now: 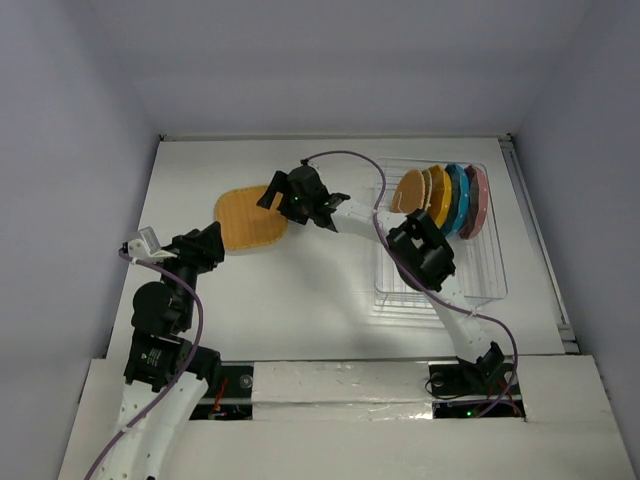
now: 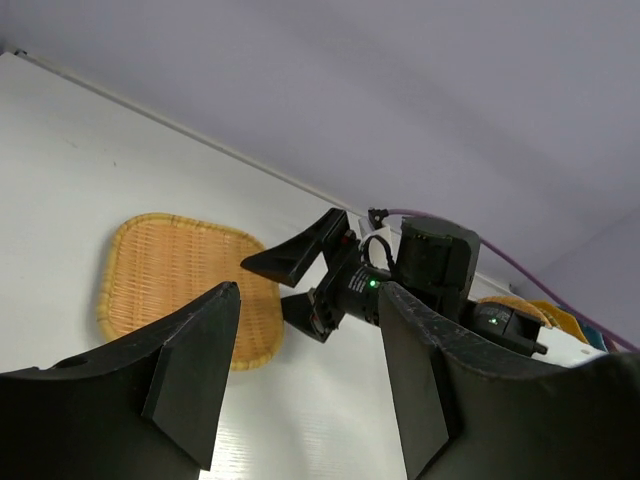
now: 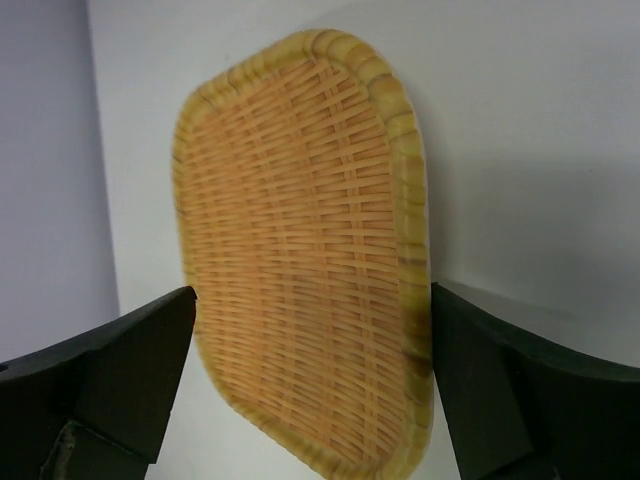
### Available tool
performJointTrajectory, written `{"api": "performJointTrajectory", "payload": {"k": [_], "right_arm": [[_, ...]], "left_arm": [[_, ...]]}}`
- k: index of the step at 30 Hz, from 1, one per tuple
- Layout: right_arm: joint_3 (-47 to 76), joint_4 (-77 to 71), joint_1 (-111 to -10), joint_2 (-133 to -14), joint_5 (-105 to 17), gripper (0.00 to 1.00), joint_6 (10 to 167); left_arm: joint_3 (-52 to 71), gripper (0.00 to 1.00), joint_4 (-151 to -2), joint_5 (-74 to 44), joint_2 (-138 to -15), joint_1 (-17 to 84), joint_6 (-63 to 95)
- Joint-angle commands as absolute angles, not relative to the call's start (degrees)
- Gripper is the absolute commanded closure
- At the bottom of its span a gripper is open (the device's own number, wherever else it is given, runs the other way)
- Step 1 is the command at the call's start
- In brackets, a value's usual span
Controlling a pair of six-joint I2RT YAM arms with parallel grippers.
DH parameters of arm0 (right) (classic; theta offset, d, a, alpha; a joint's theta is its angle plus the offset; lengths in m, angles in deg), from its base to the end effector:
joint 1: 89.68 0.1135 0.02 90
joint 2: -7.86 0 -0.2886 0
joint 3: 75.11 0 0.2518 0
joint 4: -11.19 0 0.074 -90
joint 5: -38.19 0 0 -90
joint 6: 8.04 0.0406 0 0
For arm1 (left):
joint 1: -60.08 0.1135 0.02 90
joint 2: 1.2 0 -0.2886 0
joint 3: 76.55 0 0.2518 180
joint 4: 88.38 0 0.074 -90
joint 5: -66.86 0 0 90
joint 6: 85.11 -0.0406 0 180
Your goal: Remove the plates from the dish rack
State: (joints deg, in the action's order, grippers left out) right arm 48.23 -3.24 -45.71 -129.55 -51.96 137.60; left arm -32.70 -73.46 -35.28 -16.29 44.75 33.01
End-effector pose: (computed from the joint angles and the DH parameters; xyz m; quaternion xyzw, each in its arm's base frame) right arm 0.4157 0.4008 0.1929 0.0880 0.8549 0.3898 0.3308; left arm 0.0722 -0.0109 0.3370 -0.1510 0.6002 -0.2291 0.7513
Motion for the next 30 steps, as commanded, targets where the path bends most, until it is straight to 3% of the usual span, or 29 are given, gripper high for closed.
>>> {"api": "performJointTrajectory", "payload": {"k": [1,9,13,14,15,16,17,19,20,23,27,30], "right_arm": [[47.6,-2.4,-45.2,-125.0,-52.9,0.00,135.8],[48.9,-13.5,-45.2,-119.9,-63.2,0.00,124.5],[46.6,-17.6,-45.2,-111.5,-68.9,0.03,117.4],[45.4,-18.3,-45.2,-109.2,-70.8,0.11,115.7],[43.8,-18.9,-45.2,-106.7,-75.6,0.26,112.9],[38.9,-19.2,-46.1,-103.8,-77.9,0.81,111.3],[36.0,-19.2,-46.7,-97.7,-79.6,0.99,110.0],[31.0,-21.4,-48.8,-91.8,-82.4,1.00,107.2],[26.6,-22.3,-51.2,-86.8,-82.7,1.00,105.6],[20.0,-26.4,-54.5,-80.5,-86.1,1.00,104.0],[15.8,-30.6,-57.5,-74.0,-90.7,1.00,102.0],[15.4,-30.5,-59.3,-73.4,-89.8,0.90,100.4]], "left_arm": [[-32.1,0.46,-76.0,-35.0,-16.0,44.5,32.9],[-32.3,0.46,-76.1,-35.0,-16.4,44.5,33.0],[-32.2,0.46,-76.1,-35.0,-16.8,44.5,33.0],[-32.2,0.46,-76.1,-35.0,-16.8,44.5,33.0],[-32.2,0.46,-76.0,-35.0,-16.9,44.5,33.0],[-32.2,0.46,-76.1,-35.0,-16.9,44.5,32.8],[-32.3,0.51,-76.1,-35.0,-16.9,44.5,32.9],[-32.4,0.60,-76.2,-35.0,-16.9,44.5,32.9],[-32.4,0.73,-76.3,-35.0,-16.9,44.5,33.0],[-32.3,0.93,-76.3,-35.0,-17.1,44.5,32.9],[-32.0,1.00,-75.6,-35.0,-17.2,44.5,32.7],[-32.1,0.98,-75.6,-35.0,-17.1,44.5,32.8]]}}
